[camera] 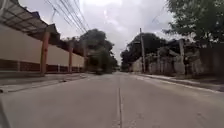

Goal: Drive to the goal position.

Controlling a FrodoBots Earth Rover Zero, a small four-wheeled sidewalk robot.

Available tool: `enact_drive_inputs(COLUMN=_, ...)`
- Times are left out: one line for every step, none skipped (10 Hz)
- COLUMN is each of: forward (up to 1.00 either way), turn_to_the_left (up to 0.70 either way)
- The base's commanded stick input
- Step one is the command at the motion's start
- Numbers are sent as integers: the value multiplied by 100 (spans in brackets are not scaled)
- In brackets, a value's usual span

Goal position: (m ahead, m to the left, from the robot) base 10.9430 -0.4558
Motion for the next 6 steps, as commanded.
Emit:
enact_drive_inputs(forward=100, turn_to_the_left=0)
enact_drive_inputs(forward=100, turn_to_the_left=0)
enact_drive_inputs(forward=100, turn_to_the_left=0)
enact_drive_inputs(forward=100, turn_to_the_left=0)
enact_drive_inputs(forward=100, turn_to_the_left=0)
enact_drive_inputs(forward=100, turn_to_the_left=0)
